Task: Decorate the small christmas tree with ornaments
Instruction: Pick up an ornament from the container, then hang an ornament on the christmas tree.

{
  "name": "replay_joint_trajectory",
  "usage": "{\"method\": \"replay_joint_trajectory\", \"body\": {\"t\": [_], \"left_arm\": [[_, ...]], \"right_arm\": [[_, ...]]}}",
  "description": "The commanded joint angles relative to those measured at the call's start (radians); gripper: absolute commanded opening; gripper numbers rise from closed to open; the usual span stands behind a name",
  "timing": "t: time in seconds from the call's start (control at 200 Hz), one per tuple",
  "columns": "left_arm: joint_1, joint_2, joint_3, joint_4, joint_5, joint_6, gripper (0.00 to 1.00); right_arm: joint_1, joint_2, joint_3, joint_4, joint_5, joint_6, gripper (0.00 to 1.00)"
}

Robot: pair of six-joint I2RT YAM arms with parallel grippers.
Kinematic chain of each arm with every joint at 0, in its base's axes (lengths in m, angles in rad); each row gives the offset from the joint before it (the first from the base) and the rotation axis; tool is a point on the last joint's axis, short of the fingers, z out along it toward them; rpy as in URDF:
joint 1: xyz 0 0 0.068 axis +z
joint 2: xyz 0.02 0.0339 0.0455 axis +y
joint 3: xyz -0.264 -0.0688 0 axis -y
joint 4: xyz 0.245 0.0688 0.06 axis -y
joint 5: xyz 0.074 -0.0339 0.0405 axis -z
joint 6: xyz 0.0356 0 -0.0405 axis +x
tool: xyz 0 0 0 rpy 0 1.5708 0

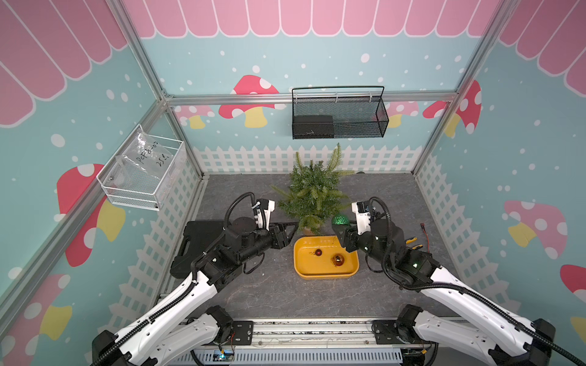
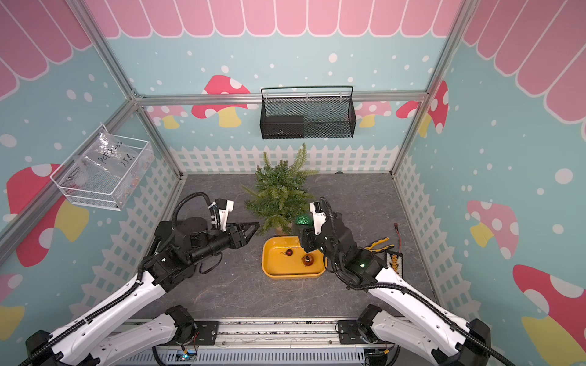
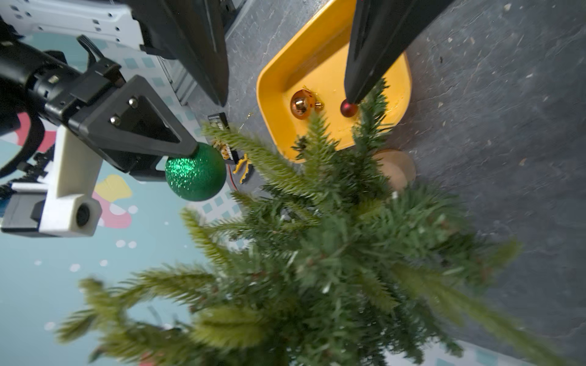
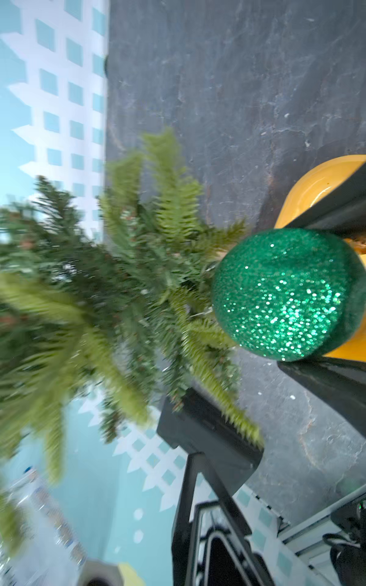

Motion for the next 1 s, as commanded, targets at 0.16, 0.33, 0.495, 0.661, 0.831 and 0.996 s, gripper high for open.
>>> {"method": "replay_joint_trajectory", "body": {"t": [0.16,0.33,0.495,0.661,0.831,0.996], "left_arm": [[-0.013,0.081,0.194,-0.005,0.148,0.055,0.59],[-0.013,0.127,0.296,-0.017,0.186,0.103,0.64],[-0.021,0.167,0.349,-0.008,0.223,0.155,0.70],[-0.050,0.201,0.367,0.028,0.224,0.187,0.71],[-0.068,0.241,0.386,0.048,0.225,0.205,0.66],[-0.067,0.263,0.382,0.098,0.253,0.190,0.64]], "right_arm": [[0.001,0.027,0.235,-0.058,0.018,-0.066,0.51],[-0.009,0.092,0.363,-0.082,-0.009,-0.051,0.51],[-0.011,0.133,0.424,-0.073,-0.050,-0.032,0.51],[-0.011,0.149,0.448,-0.039,-0.096,-0.010,0.51],[-0.012,0.151,0.447,0.020,-0.165,0.014,0.51],[-0.014,0.141,0.428,0.082,-0.225,0.026,0.51]]}}
